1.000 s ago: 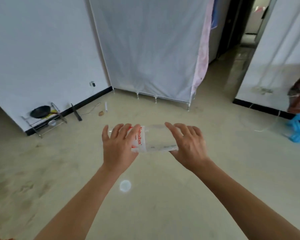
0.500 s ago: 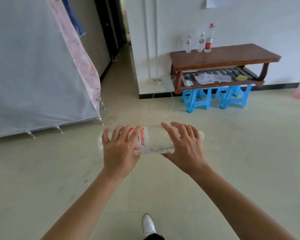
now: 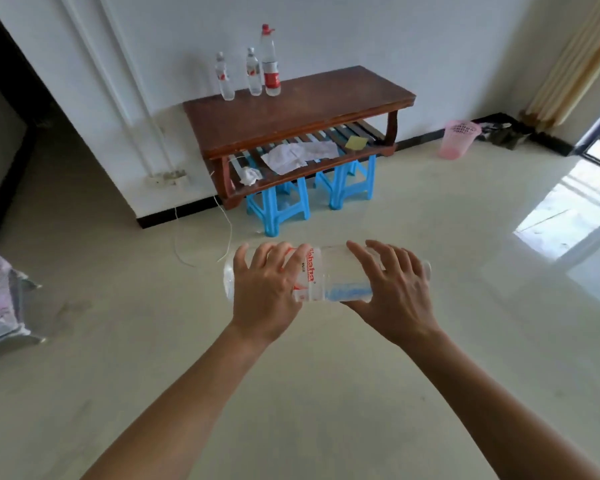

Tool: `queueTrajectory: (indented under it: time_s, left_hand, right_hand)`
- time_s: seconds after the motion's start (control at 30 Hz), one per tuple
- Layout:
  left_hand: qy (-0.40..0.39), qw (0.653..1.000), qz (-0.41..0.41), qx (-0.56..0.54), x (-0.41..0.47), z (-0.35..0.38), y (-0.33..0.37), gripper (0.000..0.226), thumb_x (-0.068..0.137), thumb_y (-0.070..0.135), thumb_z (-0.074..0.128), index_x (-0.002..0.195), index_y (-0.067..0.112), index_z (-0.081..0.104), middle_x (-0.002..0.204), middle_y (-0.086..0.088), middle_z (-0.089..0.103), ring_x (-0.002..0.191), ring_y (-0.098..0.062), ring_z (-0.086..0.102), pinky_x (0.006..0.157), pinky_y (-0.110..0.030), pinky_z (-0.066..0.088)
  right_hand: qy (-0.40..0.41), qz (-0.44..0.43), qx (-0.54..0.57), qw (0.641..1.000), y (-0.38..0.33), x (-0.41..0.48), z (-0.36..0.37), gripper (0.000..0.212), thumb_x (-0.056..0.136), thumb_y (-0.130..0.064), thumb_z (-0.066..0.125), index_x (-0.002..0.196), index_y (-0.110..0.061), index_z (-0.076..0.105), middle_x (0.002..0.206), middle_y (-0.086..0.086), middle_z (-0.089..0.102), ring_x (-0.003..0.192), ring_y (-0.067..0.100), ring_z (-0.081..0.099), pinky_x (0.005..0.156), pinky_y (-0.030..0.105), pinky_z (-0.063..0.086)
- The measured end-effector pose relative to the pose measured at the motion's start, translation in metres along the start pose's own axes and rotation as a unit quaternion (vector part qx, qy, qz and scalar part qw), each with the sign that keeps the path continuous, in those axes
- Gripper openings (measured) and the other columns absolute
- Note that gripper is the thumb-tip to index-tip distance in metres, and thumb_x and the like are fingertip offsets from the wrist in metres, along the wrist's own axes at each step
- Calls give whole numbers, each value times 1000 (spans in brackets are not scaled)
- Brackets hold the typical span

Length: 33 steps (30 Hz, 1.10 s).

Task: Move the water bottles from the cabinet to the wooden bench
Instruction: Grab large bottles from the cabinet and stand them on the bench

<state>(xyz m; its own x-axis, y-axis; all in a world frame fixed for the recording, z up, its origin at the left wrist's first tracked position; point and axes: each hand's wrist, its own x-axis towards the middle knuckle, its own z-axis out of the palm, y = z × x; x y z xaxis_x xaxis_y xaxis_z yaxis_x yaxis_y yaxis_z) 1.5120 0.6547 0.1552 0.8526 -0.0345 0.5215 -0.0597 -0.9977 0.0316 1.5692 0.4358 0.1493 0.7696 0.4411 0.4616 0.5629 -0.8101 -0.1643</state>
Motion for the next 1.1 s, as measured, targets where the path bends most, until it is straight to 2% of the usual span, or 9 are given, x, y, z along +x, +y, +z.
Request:
queueTrajectory:
  time_s: [0.13,0.27,0.43,0.53,0.7,0.87,1.0,1.1]
  left_hand:
    - [6,999,47,-12,102,53,21,73,65,36,85,133,22,60,122,-4,65,114,-29,59,105,-57,35]
    - [12,998,68,2,210,123,37,72,67,35,84,133,21,59,121,-5,65,114,-30,60,104,-57,37]
    - [14,998,46,30,327,183,34,78,59,33,86,132,19,63,120,-4,66,111,-29,61,101,-55,38]
    - [6,999,20,44,380,197,17,83,59,36,88,135,19,60,123,-5,64,115,-30,60,102,-54,37]
    - [33,998,11,53,449,236,-15,87,57,37,92,135,18,57,124,-7,63,115,-32,59,100,-57,38]
    - [36,998,-9,50,520,316,-64,89,55,39,93,134,18,59,121,-5,64,113,-29,59,101,-55,36]
    - [39,999,-26,16,586,384,-122,88,52,40,93,130,18,62,117,-3,65,106,-29,62,95,-52,41]
    - [27,999,-44,-13,655,425,-169,85,52,39,91,130,20,62,115,-1,66,101,-28,63,91,-51,44]
  right_hand:
    - [13,34,-10,999,81,61,15,99,63,-57,89,147,-27,46,139,10,56,119,33,54,108,45,30]
    - [25,35,-6,999,176,143,52,99,62,-51,91,147,-28,45,139,11,56,119,34,54,106,50,36]
    - [2,-3,25,1000,262,265,87,100,63,-49,91,148,-35,40,139,11,55,121,32,49,103,54,41]
    - [-11,-25,36,999,284,331,99,99,65,-47,90,149,-36,39,142,11,52,124,30,43,106,55,39]
    - [-5,-67,57,996,309,421,135,98,67,-50,90,149,-33,41,143,11,52,124,33,52,107,53,40]
    - [-29,-83,50,995,341,516,208,97,69,-52,88,150,-34,39,145,8,49,128,31,49,109,53,39]
    - [-40,-90,43,994,355,607,263,98,64,-54,90,147,-33,42,140,8,56,125,32,54,108,52,41]
    - [-49,-68,33,996,364,687,297,96,64,-55,89,146,-36,43,143,5,54,130,31,51,117,52,27]
